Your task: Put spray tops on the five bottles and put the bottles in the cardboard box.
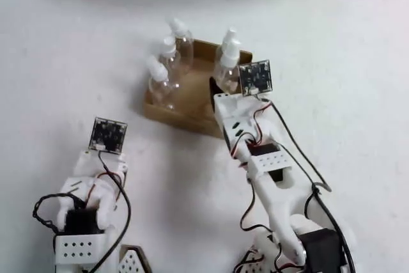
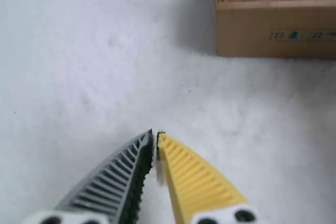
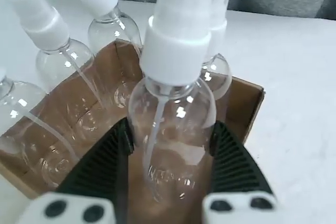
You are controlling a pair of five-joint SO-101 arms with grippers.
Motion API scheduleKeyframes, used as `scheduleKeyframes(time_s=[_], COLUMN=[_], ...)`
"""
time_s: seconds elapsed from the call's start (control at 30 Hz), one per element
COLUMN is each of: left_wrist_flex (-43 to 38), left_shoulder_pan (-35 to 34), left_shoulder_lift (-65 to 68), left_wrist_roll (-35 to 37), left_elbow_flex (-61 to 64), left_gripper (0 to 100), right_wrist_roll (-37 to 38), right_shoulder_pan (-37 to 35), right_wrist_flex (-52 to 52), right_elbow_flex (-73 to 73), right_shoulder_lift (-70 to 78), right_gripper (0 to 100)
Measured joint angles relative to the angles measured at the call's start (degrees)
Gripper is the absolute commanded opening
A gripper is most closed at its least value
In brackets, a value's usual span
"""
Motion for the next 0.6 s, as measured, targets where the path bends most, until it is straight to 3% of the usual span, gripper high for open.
scheduleKeyframes(time_s=[0.3,0.6], left_wrist_flex=[0.0,0.0], left_shoulder_pan=[0.0,0.0], left_shoulder_lift=[0.0,0.0], left_wrist_roll=[0.0,0.0], left_elbow_flex=[0.0,0.0], left_gripper=[2,2], right_wrist_roll=[0.0,0.0], right_shoulder_pan=[0.0,0.0], right_wrist_flex=[-8.8,-10.4], right_elbow_flex=[0.0,-0.1], right_shoulder_lift=[9.7,11.5], right_gripper=[1.5,1.5])
